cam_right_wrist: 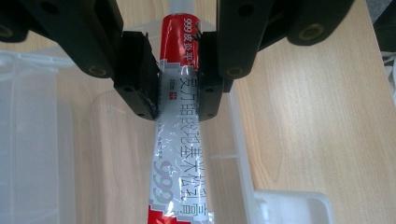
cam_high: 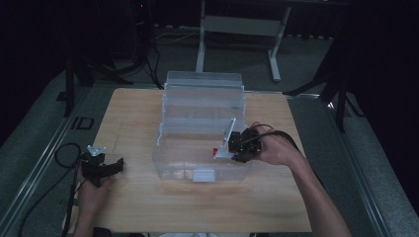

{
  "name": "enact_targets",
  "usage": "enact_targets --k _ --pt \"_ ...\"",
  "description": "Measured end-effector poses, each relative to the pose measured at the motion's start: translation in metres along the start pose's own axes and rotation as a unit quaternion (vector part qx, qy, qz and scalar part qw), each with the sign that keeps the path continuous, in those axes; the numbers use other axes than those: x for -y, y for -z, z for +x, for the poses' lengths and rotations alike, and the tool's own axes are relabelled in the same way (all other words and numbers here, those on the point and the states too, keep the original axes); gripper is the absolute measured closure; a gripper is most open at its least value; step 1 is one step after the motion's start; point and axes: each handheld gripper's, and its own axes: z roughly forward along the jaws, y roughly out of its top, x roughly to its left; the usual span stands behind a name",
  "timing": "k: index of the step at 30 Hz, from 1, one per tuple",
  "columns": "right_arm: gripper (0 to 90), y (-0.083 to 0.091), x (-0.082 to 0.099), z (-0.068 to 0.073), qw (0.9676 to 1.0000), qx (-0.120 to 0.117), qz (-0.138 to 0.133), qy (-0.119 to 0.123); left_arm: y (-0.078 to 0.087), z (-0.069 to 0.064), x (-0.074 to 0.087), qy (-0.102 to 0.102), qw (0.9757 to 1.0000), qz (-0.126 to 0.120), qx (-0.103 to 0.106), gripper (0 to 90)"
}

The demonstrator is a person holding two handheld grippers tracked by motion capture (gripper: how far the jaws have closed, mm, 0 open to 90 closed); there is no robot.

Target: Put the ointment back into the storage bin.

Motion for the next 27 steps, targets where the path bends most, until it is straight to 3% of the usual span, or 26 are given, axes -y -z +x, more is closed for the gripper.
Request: enact_targets --k 27 --pt "69.6 -0.0087 -0.0027 -0.0009 0.9998 -0.012 0.001 0.017 0.0001 0.0001 0.0 -0.001 1.0 0.001 0.0 15.0"
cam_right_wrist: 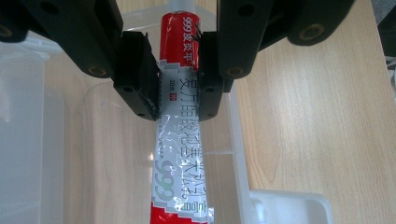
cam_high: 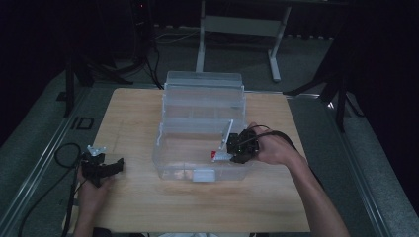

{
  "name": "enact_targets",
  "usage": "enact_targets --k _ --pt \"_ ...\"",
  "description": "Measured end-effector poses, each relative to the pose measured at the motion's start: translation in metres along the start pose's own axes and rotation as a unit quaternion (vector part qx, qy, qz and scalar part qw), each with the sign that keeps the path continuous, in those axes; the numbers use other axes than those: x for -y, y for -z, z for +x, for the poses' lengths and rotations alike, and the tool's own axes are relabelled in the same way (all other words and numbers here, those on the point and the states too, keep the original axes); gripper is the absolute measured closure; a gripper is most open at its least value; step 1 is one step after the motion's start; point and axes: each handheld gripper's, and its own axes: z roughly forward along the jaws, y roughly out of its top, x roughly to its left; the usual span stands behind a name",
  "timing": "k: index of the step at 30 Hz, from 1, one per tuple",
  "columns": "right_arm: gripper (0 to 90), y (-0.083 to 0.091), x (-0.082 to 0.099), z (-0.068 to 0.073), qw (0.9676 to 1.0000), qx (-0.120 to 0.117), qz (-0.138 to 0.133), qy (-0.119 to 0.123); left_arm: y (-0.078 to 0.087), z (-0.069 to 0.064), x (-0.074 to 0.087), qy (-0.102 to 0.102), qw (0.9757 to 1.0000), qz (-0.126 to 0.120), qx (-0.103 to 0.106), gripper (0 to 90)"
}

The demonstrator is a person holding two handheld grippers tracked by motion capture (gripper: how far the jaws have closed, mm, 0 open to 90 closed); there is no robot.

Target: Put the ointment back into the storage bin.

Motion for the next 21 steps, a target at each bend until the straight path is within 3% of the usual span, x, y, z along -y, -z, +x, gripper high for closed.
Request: enact_targets --k 9,13,21 --pt "71.9 -0.0006 -0.0007 -0.0002 1.0 0.001 -0.001 -0.002 0.0 0.0 0.0 0.0 1.0 0.0 0.0 15.0" --pt "50.3 0.0016 -0.0004 -0.0006 0.9998 0.012 -0.012 -0.011 -0.0001 -0.0001 0.0 0.0 1.0 0.0 0.0 15.0" --pt "49.0 0.0071 0.0074 -0.003 0.9991 0.02 -0.017 -0.033 -0.0001 0.0 0.0 0.0 1.0 0.0 0.0 15.0"
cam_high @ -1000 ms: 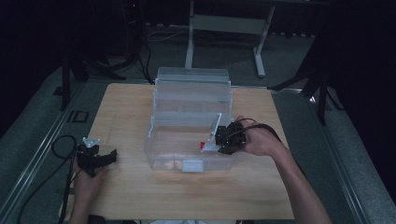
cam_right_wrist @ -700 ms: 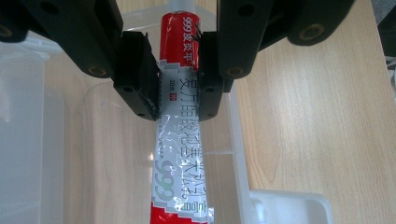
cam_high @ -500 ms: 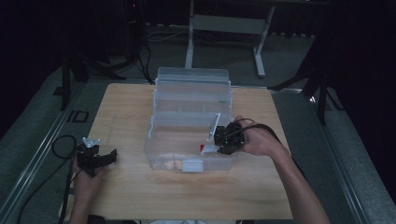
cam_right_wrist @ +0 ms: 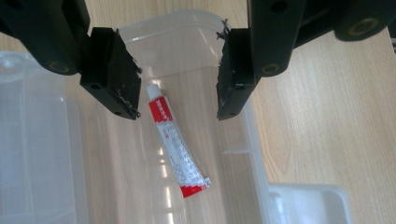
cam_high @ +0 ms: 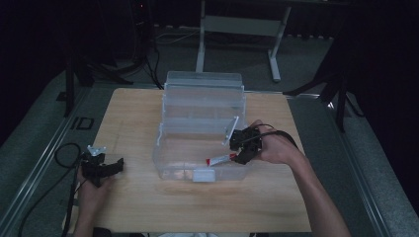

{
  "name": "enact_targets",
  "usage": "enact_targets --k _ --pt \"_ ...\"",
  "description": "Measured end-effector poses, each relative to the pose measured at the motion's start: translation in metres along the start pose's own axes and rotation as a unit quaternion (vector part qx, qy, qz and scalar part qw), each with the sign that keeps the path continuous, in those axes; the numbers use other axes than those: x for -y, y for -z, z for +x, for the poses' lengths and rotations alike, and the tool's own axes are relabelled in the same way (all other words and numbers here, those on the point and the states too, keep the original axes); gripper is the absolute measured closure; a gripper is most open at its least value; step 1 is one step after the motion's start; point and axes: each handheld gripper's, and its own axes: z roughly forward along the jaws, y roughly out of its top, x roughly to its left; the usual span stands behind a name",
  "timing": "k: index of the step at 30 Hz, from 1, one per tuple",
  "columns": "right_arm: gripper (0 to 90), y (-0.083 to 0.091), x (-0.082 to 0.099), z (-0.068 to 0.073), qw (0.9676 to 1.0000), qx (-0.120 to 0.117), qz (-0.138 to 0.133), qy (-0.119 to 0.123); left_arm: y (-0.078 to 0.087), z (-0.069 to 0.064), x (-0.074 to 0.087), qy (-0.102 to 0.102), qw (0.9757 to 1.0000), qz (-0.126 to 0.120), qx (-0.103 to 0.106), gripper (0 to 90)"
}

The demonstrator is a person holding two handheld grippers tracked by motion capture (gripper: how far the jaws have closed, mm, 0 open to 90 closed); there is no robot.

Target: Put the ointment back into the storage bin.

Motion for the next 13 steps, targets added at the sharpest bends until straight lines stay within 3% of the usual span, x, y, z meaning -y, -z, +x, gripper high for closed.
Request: enact_targets --k 13 --pt "44.7 0.0061 0.0029 0.001 0.9998 -0.004 -0.003 -0.019 0.0 0.0 0.0 0.0 1.0 0.0 0.0 15.0"
